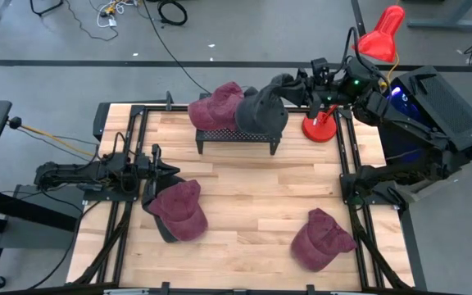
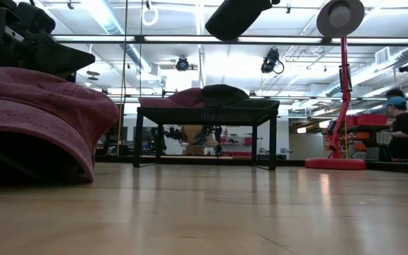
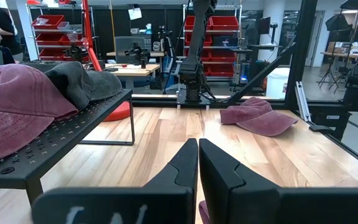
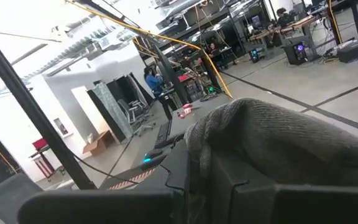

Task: Pick & Place hat
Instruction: Move the right black cap

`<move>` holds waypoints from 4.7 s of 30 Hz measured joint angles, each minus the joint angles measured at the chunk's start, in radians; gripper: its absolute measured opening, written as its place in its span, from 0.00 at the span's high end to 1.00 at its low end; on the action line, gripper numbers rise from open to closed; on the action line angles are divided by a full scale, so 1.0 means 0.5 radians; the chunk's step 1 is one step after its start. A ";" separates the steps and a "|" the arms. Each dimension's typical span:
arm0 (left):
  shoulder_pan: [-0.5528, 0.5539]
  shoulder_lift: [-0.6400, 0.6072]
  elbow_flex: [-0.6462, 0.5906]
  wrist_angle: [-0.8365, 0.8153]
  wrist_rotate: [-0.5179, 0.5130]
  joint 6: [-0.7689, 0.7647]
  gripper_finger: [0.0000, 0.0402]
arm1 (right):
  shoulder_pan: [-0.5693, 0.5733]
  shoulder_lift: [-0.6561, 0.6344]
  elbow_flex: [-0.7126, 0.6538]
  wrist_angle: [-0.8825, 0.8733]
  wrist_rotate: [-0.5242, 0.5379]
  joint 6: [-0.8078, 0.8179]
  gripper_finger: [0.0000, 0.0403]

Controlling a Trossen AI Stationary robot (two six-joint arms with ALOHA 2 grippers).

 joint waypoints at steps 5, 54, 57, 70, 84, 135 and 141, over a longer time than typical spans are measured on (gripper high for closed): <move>-0.001 0.000 0.000 0.000 0.000 0.000 0.95 | 0.000 0.072 0.000 0.018 -0.109 0.043 0.92; -0.001 0.000 0.000 -0.001 -0.002 -0.001 0.95 | -0.079 0.387 0.000 0.318 -1.090 0.304 0.92; 0.000 0.000 0.000 0.004 -0.040 0.000 0.95 | -0.029 0.348 0.000 0.158 -1.028 0.157 0.92; 0.000 0.000 0.000 0.004 -0.051 -0.001 0.95 | 0.238 0.212 0.000 -0.379 -0.421 -0.246 0.93; 0.000 0.000 0.000 0.006 -0.052 -0.112 0.95 | 0.709 0.036 0.000 -0.741 0.561 -0.327 0.93; -0.001 0.000 0.000 0.263 0.148 -1.572 0.95 | 2.196 0.598 0.000 -0.595 2.798 0.505 0.93; -0.001 0.000 0.000 0.263 0.157 -1.572 0.95 | 2.117 0.765 0.000 -0.573 2.900 0.685 0.93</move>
